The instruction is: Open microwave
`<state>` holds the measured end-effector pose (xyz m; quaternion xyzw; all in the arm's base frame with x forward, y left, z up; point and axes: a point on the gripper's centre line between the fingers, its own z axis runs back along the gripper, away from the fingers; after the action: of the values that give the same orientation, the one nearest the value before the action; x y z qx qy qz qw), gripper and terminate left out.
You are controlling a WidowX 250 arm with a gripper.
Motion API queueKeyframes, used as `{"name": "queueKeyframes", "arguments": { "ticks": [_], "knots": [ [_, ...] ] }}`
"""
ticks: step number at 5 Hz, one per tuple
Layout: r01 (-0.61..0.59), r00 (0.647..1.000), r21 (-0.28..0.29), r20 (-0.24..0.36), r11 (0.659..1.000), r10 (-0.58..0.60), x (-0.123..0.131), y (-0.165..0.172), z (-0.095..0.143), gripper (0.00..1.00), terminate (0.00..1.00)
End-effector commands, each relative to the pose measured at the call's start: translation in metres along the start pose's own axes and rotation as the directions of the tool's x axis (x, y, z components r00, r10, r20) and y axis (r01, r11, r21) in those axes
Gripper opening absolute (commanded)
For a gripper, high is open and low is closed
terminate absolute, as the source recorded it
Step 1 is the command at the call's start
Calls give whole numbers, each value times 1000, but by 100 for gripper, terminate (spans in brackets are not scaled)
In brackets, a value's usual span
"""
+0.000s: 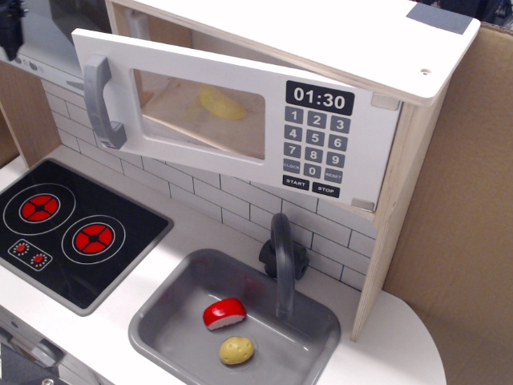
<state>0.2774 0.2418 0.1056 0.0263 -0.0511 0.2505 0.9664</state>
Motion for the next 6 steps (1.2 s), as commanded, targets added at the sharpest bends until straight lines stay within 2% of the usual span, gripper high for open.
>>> {"name": "queueKeyframes", "arguments": {
  "ticks": [1, 2, 3, 4, 5, 6],
  "knots": [
    [60, 996, -3, 59, 998, -60, 1, -36, 14, 100, 0],
    [127, 990, 15, 68, 992, -128, -6, -55, 5, 100, 0],
    [237, 969, 58, 62, 970, -240, -25, -53, 1, 100, 0],
    [335, 940, 100, 27, 937, -339, -50, -43, -4, 100, 0],
    [432, 901, 110, -24, 895, -432, -88, -35, -6, 100, 0],
    [491, 871, 98, -68, 866, -486, -127, -40, -4, 100, 0]
  ]
}}
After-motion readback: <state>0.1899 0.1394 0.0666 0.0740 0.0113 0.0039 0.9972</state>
